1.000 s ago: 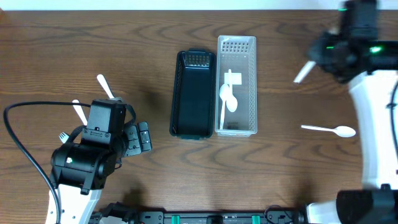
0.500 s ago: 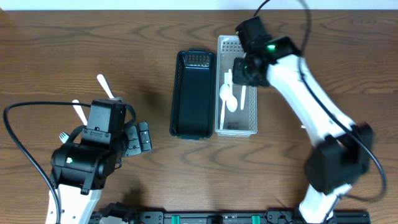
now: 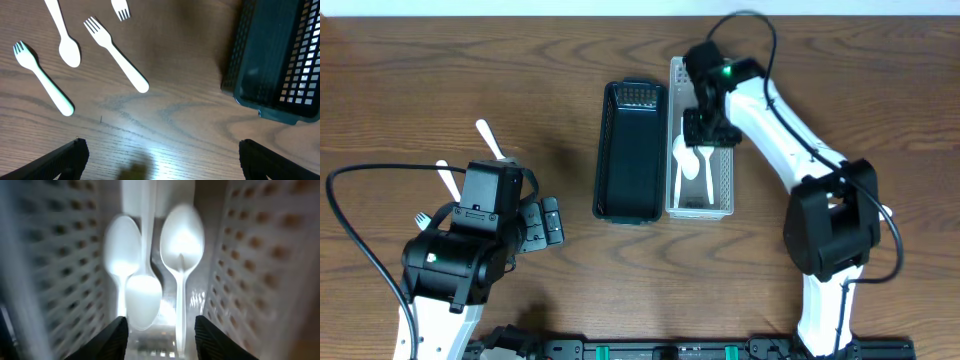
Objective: Pack container
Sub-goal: 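Carry the spoon over the white basket and release it inside, then grasp the last white spoon on the right with the right gripper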
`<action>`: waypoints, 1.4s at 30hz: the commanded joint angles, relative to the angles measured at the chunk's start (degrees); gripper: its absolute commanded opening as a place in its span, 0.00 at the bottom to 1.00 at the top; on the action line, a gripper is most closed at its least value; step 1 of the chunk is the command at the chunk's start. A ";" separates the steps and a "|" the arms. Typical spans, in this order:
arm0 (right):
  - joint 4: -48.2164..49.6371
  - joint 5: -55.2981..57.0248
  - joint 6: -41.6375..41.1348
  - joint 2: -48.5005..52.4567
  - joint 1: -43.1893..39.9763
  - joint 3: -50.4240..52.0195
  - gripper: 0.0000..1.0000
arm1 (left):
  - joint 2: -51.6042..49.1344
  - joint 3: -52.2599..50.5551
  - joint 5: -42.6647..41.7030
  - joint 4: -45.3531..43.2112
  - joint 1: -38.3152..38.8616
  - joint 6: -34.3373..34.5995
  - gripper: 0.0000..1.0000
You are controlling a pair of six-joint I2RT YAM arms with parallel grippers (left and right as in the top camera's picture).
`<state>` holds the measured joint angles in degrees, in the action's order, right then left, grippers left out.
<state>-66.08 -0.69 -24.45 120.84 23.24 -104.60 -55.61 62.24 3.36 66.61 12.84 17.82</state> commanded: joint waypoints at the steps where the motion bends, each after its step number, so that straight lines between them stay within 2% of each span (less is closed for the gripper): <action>1: -2.95 5.49 0.85 -7.61 -1.70 -8.63 0.45 | -0.13 0.76 0.09 0.22 -0.35 0.07 0.98; 6: -8.94 15.10 -9.09 -15.80 -7.96 -14.95 0.43 | -0.13 0.76 0.09 0.24 -0.35 0.07 0.98; 9: -14.60 18.29 -23.85 -20.61 -14.58 -14.95 0.42 | -0.13 0.76 0.09 0.24 -0.35 0.07 0.98; 12: -23.19 17.99 -40.00 -22.75 -22.99 -14.86 0.57 | -0.13 0.76 0.09 0.24 -0.35 0.07 0.98; 15: -28.65 16.26 -48.87 -22.21 -29.55 -14.21 0.67 | -0.13 0.76 0.09 0.24 -0.35 0.07 0.98; 20: -26.38 15.02 -49.48 -19.89 -35.74 -7.08 0.72 | -0.13 0.76 0.09 0.22 -0.35 0.07 0.98; 30: -8.74 5.03 -49.22 -12.61 -42.88 16.37 0.79 | -0.13 0.76 0.09 0.63 -0.35 0.07 0.98; 34: -5.29 5.16 -48.52 -10.05 -44.11 20.57 0.82 | -0.13 0.76 0.07 0.66 -0.35 0.07 0.98; 42: 4.61 5.16 -41.11 -6.51 -44.33 25.99 0.82 | -0.13 0.76 0.07 0.66 -0.35 0.07 0.98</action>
<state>-62.61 4.45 -69.12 112.53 -20.73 -80.18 -55.61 62.24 3.36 67.07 12.84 17.85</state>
